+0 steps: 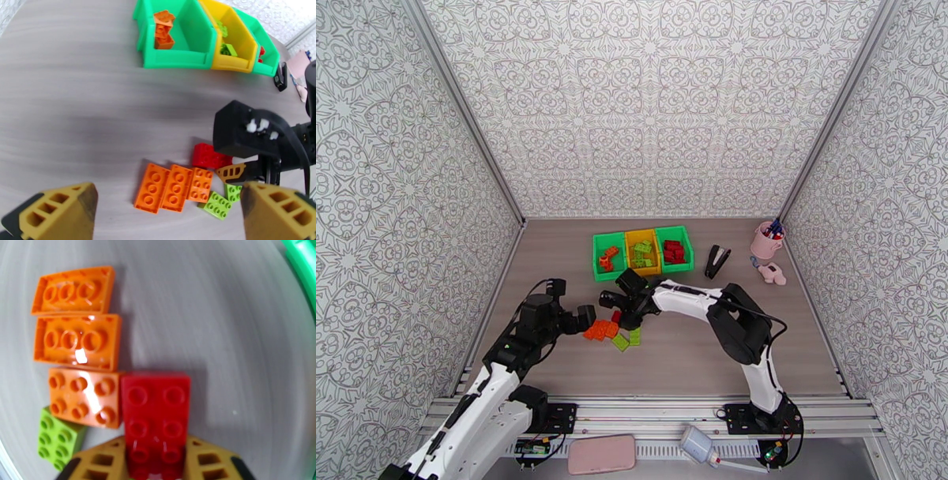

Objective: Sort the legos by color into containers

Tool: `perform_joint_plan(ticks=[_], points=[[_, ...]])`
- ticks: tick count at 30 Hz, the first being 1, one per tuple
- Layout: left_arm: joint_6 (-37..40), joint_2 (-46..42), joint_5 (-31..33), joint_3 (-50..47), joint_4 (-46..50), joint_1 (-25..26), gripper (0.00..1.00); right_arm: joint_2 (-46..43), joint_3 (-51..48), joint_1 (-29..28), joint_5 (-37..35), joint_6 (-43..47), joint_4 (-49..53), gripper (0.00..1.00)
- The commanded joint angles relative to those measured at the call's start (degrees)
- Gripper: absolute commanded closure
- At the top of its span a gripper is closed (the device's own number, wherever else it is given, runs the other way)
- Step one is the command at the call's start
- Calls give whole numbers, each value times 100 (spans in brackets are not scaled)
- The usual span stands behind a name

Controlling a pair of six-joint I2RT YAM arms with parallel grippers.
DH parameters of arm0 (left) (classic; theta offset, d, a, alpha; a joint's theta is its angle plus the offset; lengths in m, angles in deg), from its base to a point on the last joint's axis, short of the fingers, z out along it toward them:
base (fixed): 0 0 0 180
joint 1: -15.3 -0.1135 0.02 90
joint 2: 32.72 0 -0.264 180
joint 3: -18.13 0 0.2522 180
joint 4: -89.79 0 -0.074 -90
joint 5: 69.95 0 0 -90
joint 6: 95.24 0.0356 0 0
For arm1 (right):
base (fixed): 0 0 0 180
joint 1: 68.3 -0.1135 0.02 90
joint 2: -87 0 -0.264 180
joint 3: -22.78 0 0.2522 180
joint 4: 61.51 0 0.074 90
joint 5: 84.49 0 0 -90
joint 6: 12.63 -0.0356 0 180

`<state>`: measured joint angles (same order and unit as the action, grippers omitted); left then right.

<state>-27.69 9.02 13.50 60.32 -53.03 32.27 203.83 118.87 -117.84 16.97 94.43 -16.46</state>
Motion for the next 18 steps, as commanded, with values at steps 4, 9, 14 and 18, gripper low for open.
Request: perform_joint_plan(ticks=[4, 9, 14, 18], points=[[333, -66, -153, -242, -875, 439, 0, -925, -635, 335, 101, -732, -978, 71], [612, 113, 211, -346, -1727, 1171, 0, -1646, -1152, 665, -312, -1440, -1704, 71], [785, 594, 682, -362, -2615, 1938, 0, -2314, -1696, 962, -1160, -1928, -2264, 72], [537, 1194, 991, -468, -3695, 2385, 0, -2576, -1869, 1364, -1687, -2437, -2477, 75]])
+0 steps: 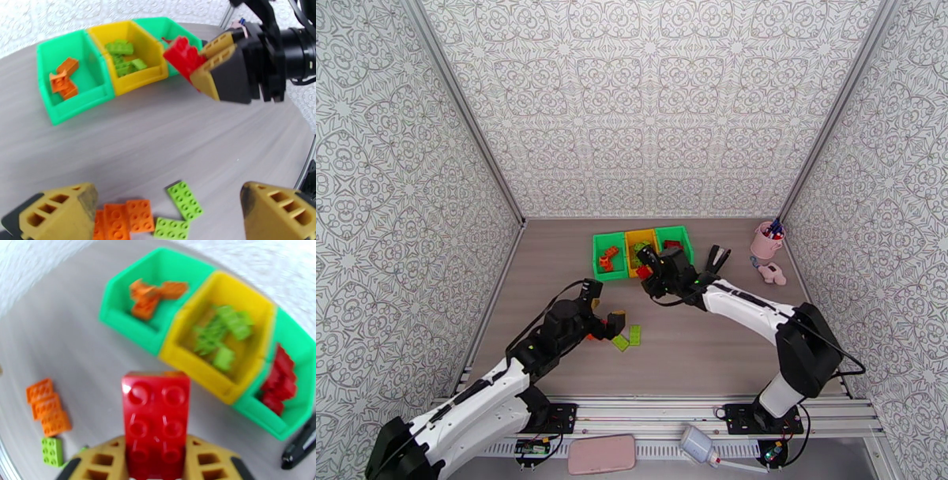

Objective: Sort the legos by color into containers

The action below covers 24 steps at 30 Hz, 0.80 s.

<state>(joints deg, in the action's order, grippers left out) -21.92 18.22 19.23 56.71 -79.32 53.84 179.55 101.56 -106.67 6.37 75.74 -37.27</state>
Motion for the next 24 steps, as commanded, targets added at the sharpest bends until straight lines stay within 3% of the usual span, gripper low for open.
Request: perform_joint_plan(ticks=[1, 12, 24], points=[[-19, 419, 495, -75, -1178, 333, 0, -135, -115, 349, -676, -648, -388, 75], [462, 1182, 574, 460, -1093, 808, 0, 1111, 1158, 1357, -428, -1141, 150, 75], [533, 1102, 620, 454, -916, 716, 0, 2855, 3082, 1518, -426, -874, 856, 75]])
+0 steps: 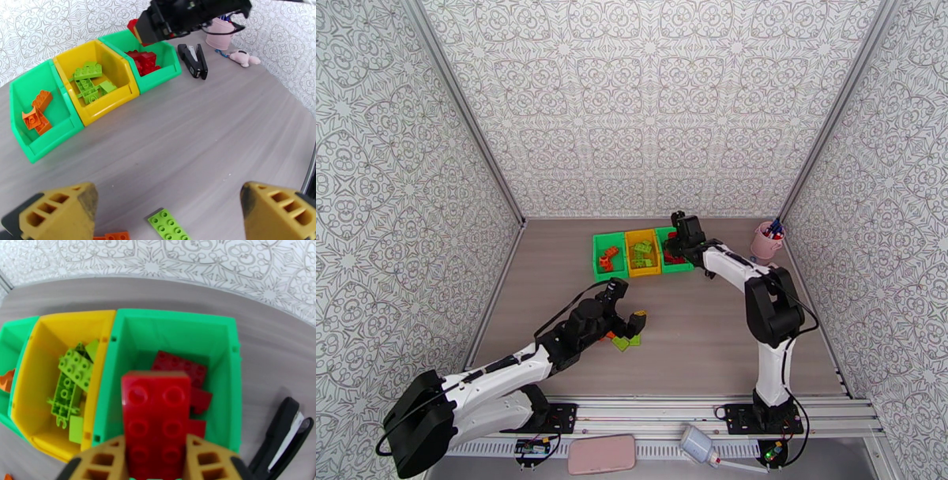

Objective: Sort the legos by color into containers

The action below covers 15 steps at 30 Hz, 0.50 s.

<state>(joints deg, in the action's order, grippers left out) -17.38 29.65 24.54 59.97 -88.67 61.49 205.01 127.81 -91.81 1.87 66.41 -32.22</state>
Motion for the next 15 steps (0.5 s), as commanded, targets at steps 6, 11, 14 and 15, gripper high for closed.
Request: perform_joint_plan(ticks=[6, 11, 14, 15], points=[[47, -34, 49, 142, 60, -83, 0, 740, 1027, 39, 4, 11, 434, 74], [10, -98, 48, 146, 149, -115, 0, 747, 1089, 39, 17, -72, 406, 66], [-30, -173, 55, 131, 198, -114, 0, 572, 912, 39, -25, -72, 261, 53], [-41, -202, 69, 129, 233, -120, 0, 490, 826, 39, -38, -64, 215, 49]])
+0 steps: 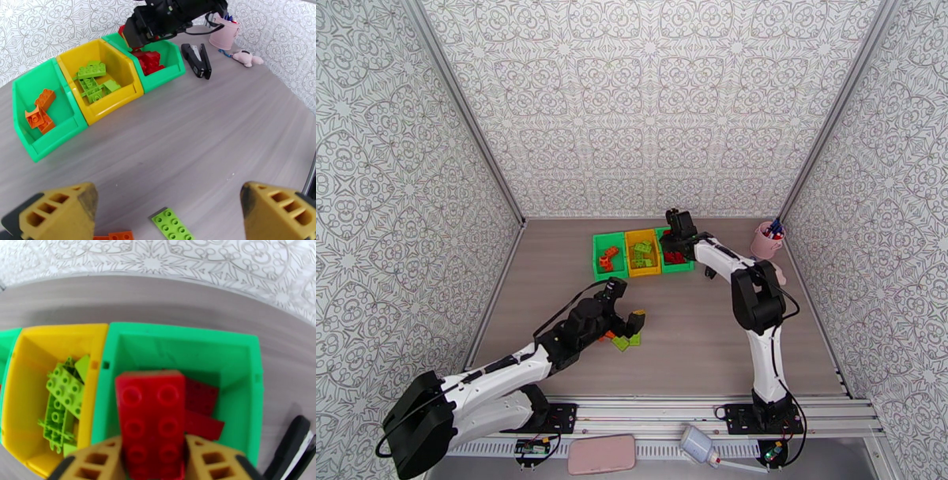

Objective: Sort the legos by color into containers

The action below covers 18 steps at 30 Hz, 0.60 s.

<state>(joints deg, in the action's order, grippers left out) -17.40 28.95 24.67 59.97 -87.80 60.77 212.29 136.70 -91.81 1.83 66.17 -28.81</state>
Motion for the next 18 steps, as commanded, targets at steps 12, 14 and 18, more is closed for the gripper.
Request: perform_joint_plan(ticks=[12, 14, 18], points=[[-807, -476, 318, 193, 1180, -488, 0, -2030, -2161, 14, 1046, 500, -1182, 15], [-985, -499, 298, 228, 1425, -648, 1, -2382, -2622, -43, 1291, 723, -1338, 12], [-1280, -557, 171, 230, 1769, -1012, 0, -3032, -3409, -290, 1820, 1532, -1253, 7]])
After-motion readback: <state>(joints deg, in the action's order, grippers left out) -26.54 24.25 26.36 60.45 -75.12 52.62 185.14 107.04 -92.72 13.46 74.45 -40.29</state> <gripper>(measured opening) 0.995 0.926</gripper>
